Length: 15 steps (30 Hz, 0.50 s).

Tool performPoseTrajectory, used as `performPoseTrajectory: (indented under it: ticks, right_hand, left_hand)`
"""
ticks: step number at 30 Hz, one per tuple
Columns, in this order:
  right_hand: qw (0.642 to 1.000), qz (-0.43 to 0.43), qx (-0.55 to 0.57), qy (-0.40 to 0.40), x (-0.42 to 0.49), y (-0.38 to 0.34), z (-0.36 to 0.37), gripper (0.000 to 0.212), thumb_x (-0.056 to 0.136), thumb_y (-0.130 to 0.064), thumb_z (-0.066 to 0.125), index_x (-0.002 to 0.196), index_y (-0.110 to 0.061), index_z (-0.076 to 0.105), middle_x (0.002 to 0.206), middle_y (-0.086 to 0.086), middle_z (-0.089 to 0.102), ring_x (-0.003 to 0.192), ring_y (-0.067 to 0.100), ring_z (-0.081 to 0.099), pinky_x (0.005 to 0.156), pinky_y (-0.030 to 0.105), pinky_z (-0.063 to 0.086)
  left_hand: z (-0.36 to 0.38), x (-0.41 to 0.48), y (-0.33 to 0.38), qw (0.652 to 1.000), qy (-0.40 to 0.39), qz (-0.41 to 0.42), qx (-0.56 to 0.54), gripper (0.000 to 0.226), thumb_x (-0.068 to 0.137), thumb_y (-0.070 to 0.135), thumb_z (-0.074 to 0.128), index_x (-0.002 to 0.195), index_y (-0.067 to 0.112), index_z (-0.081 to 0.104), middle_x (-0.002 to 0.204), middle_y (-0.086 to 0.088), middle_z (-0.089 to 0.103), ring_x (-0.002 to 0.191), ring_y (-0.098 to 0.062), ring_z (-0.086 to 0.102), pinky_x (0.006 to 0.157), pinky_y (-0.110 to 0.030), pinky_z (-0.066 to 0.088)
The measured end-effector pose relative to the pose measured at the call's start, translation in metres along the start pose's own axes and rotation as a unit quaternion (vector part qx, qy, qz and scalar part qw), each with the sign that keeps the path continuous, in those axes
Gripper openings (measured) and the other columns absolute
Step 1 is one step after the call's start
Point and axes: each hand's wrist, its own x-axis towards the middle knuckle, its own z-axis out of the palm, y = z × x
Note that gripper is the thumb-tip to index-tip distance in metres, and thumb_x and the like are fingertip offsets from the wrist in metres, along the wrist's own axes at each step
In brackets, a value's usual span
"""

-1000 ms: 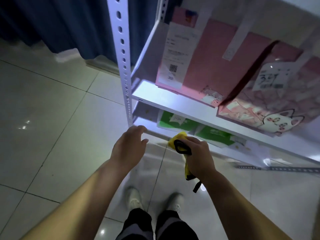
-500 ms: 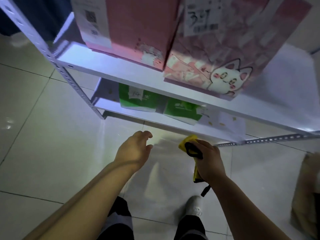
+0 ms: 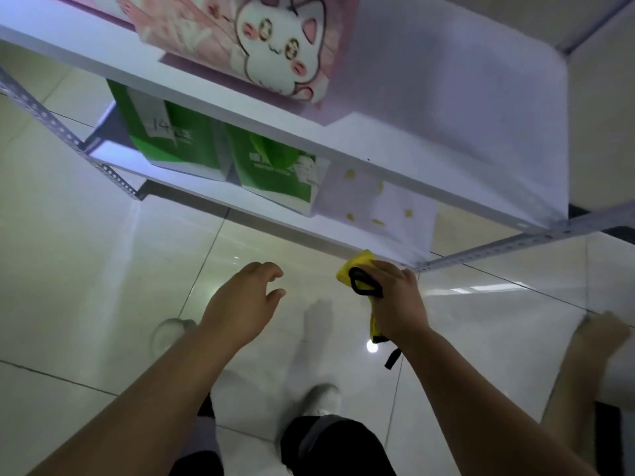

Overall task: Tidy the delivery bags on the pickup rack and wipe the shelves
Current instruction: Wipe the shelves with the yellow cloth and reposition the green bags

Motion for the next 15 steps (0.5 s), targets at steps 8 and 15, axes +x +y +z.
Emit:
performPoseTrajectory:
  ticks: [8, 15]
  right_hand:
    - [0.999, 0.027, -0.014, -0.018, 0.041, 0.072, 0.046, 0.054, 0.081, 0.004, 0.050, 0.120, -0.032, 0.062, 0.129, -0.007, 0.056, 0.110, 0.031, 0.046, 0.082, 0.039, 0.048]
    - [0.999, 0.014, -0.010, 0.028, 0.109, 0.119, 0.095, 0.057, 0.082, 0.009, 0.046, 0.125, -0.025, 0.059, 0.135, -0.004, 0.051, 0.113, 0.031, 0.041, 0.087, 0.038, 0.044]
  left_hand:
    - [0.078, 0.063, 0.000, 0.999, -0.044, 0.010, 0.016, 0.027, 0.091, 0.032, 0.055, 0.117, 0.024, 0.055, 0.117, 0.006, 0.058, 0.101, -0.013, 0.058, 0.077, -0.025, 0.043]
    - [0.135, 0.155, -0.009, 0.998, -0.020, 0.060, 0.019, 0.028, 0.091, 0.030, 0.054, 0.118, 0.020, 0.055, 0.119, 0.003, 0.057, 0.105, -0.016, 0.056, 0.083, -0.030, 0.046]
